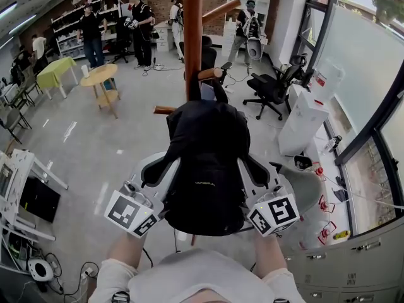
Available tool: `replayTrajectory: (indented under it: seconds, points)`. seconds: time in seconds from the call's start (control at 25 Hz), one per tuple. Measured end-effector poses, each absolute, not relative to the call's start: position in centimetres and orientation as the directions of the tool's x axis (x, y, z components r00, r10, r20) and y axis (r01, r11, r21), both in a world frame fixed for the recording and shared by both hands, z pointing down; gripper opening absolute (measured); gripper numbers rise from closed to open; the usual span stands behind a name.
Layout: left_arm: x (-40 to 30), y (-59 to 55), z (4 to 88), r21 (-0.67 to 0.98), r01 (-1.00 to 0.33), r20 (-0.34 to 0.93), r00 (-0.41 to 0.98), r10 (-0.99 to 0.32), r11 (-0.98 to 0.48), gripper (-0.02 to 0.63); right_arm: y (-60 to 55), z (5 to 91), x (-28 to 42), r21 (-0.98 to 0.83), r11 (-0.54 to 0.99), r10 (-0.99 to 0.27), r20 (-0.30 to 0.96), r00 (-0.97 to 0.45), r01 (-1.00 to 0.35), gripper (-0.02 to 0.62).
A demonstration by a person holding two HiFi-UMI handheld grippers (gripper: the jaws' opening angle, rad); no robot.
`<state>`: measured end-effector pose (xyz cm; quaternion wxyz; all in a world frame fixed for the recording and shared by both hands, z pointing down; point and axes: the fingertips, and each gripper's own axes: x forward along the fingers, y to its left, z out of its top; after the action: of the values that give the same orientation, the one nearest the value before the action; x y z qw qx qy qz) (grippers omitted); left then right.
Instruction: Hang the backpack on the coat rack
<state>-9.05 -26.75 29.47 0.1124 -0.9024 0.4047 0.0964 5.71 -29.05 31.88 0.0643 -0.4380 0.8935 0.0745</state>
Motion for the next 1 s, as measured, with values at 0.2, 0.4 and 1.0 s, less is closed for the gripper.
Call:
replayTrajectory:
  seconds: [0.2, 0.4, 1.0]
  points:
    - [-9.7, -27.1, 30.2, -0.111, -0.758, -0.255, 0.647, -0.719, -0.643, 0.049, -29.1, 32.4, 5.2, 0.084, 0.594, -0.783, -0.168, -0.599, -0.800, 0.054]
    - [-9.6, -27.1, 30.9, -0.100, -0.768, -0.259, 0.634, -0.729, -0.632, 0.055, -29.1, 32.9, 5.6, 0.073, 0.582, -0.793, -0.172, -0.585, -0.810, 0.052]
    - [-10.1, -26.6, 31.1, -0.116, -0.776, -0.267, 0.625, -0.733, -0.620, 0.097, -28.2, 32.8, 6.3, 0.036, 0.554, -0.810, -0.210, -0.548, -0.832, 0.157]
